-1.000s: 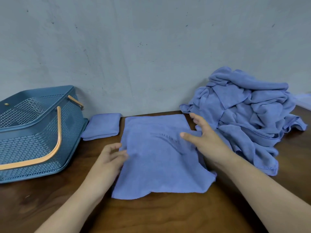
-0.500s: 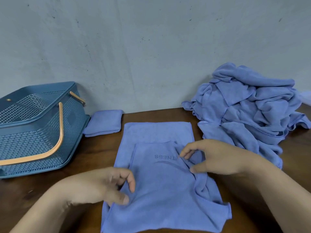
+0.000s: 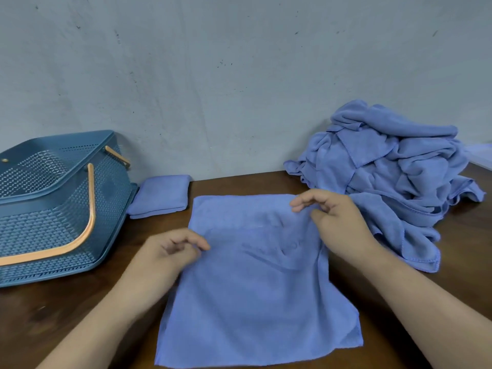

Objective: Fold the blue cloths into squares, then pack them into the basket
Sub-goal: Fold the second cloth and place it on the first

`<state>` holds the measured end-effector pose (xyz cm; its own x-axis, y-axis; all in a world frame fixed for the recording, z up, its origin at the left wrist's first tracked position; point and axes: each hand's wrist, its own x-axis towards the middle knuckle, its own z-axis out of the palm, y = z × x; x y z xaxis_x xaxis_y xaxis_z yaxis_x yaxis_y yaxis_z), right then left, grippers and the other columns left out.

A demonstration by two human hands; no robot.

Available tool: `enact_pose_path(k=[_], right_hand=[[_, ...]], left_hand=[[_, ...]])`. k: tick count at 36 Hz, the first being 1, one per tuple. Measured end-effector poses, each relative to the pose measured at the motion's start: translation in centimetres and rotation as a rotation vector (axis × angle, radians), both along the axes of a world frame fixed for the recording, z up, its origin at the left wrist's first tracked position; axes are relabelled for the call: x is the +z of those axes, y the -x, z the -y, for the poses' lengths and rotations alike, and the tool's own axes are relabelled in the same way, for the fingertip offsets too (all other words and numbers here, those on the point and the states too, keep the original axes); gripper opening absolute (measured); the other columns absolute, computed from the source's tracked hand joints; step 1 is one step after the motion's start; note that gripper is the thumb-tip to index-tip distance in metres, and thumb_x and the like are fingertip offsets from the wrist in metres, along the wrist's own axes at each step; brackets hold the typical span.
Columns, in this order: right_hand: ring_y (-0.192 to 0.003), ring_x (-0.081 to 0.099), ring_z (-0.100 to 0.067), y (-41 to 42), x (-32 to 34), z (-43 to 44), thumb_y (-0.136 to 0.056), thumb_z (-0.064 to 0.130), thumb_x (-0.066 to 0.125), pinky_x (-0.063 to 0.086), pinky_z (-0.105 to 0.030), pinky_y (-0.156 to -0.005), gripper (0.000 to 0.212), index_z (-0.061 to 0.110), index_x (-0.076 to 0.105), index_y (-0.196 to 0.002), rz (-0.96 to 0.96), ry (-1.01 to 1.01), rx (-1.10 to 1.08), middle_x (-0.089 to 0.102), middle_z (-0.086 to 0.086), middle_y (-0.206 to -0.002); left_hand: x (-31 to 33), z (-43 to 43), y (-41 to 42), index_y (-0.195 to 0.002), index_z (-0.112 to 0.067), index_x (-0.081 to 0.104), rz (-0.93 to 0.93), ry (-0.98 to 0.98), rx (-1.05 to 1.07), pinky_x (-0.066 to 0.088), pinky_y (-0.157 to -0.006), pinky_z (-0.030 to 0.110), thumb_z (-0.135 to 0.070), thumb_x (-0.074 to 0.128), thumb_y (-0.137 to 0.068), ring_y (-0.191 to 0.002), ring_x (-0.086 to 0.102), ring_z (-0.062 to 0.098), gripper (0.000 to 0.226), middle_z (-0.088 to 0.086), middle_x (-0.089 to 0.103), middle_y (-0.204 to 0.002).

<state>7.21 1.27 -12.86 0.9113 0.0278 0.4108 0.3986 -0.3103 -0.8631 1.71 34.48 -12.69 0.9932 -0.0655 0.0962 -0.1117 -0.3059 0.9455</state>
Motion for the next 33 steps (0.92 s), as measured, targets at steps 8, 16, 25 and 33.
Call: enact_pose_path(k=[8, 16, 25, 33], right_hand=[[-0.138, 0.044, 0.001, -2.3, -2.5, 1.1, -0.101, 0.021, 0.067, 0.040, -0.029, -0.113, 0.053, 0.042, 0.052, -0.147, -0.100, 0.234, -0.125, 0.049, 0.021, -0.147], [-0.141, 0.043, -0.004, -1.8, -3.6, 0.7, -0.101, 0.032, 0.068, 0.031, -0.015, -0.108, 0.055, 0.034, 0.049, -0.153, -0.182, 0.655, 0.033, 0.043, 0.016, -0.155], [-0.125, 0.047, 0.007, -0.7, -1.5, 3.0, -0.096, 0.026, 0.072, 0.037, -0.014, -0.107, 0.041, 0.043, 0.065, -0.132, -0.275, 0.828, 0.201, 0.052, 0.031, -0.134], [-0.100, 0.053, -0.001, -1.1, -1.9, 2.5, -0.098, 0.021, 0.063, 0.038, -0.012, -0.083, 0.026, 0.042, 0.069, -0.113, -0.204, 0.739, 0.091, 0.060, 0.020, -0.109]], left_hand=[[-1.5, -1.2, -1.5, -0.103, -0.037, 0.073, 0.139, -0.311, 0.179, 0.043, -0.063, 0.023, -0.017, 0.068, -0.100, -0.075, 0.064, 0.025, 0.021, -0.002, 0.070, -0.087], [-2.1, -2.6, -2.1, -0.098, -0.038, 0.074, -0.015, -0.514, -0.062, 0.036, -0.059, 0.028, -0.024, 0.080, -0.092, -0.057, 0.043, 0.005, 0.017, -0.012, 0.043, -0.063], [1.0, -2.6, -0.1, -0.094, -0.024, 0.079, -0.398, -0.505, -0.434, 0.049, -0.053, 0.029, -0.030, 0.084, -0.090, -0.058, 0.066, 0.016, 0.008, 0.002, 0.061, -0.073], [-0.2, -2.2, -0.9, -0.093, -0.024, 0.076, -0.188, -0.401, -0.077, 0.037, -0.045, 0.025, -0.037, 0.054, -0.109, -0.044, 0.047, 0.015, 0.030, 0.000, 0.056, -0.054]])
